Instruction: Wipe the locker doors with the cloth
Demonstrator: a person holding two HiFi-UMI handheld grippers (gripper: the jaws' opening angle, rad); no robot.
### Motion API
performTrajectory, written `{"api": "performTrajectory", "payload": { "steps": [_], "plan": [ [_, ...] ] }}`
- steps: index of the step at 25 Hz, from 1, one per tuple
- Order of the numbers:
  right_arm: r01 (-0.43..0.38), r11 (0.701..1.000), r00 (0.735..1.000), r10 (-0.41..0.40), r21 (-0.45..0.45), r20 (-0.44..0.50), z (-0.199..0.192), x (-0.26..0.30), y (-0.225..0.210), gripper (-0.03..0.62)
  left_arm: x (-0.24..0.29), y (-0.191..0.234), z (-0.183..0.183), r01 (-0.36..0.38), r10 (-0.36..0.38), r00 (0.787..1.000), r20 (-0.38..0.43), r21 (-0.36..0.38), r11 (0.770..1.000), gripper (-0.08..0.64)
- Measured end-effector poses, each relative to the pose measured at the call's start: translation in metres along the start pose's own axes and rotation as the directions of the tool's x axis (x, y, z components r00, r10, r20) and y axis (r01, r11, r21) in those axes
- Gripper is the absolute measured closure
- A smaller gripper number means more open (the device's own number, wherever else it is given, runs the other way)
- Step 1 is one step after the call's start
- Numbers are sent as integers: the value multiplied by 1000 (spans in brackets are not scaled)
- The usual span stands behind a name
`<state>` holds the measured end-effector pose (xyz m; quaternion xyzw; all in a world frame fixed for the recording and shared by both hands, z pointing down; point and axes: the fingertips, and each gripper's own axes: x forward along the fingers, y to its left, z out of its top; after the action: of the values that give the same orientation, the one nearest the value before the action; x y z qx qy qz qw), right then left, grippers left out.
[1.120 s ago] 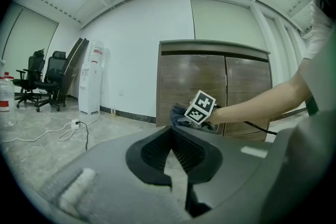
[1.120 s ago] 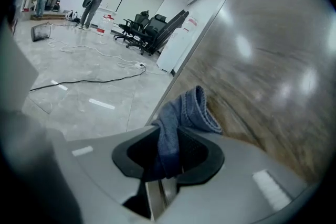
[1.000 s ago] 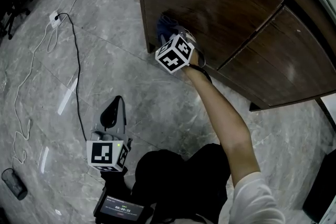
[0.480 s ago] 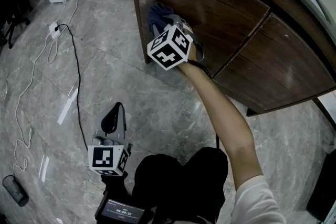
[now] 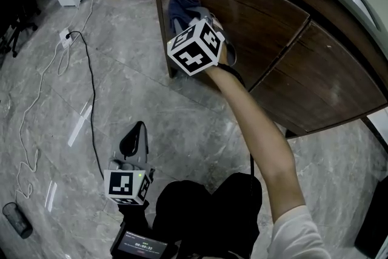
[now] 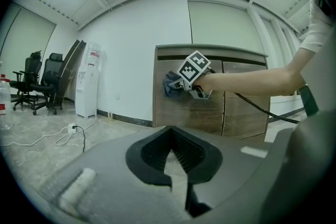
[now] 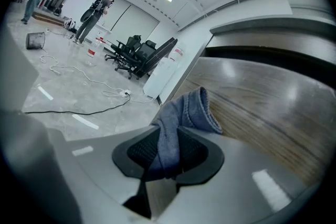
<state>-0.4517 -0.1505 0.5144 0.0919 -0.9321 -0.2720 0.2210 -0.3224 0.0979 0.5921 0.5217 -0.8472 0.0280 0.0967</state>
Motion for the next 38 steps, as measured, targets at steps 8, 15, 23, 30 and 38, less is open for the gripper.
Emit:
{"api": "performTrajectory", "payload": {
  "steps": [8,15,23,30,38],
  "plan": [
    [41,999,996,-41,1,74,52,-12,-29,489,2,0,5,5,-5,1000,8,-1,1000,557],
    [60,998,991,-59,-7,119,85,-15,-46,489,2,-1,6,6,-6,1000,15,-2,1000,558],
    [61,998,992,-60,-9,111,76,-1,-31,489,1,4,1,0,0,1000,3,-10,1000,557],
    [4,1000,999,-4,-4,45,33,26,7,489,2,8,-5,-9,9,1000,-9,-13,1000,557],
    [-49,998,998,48,-28,-39,-22,61,54,489,2,17,-11,-28,28,999,-28,-17,999,557]
  ]
}}
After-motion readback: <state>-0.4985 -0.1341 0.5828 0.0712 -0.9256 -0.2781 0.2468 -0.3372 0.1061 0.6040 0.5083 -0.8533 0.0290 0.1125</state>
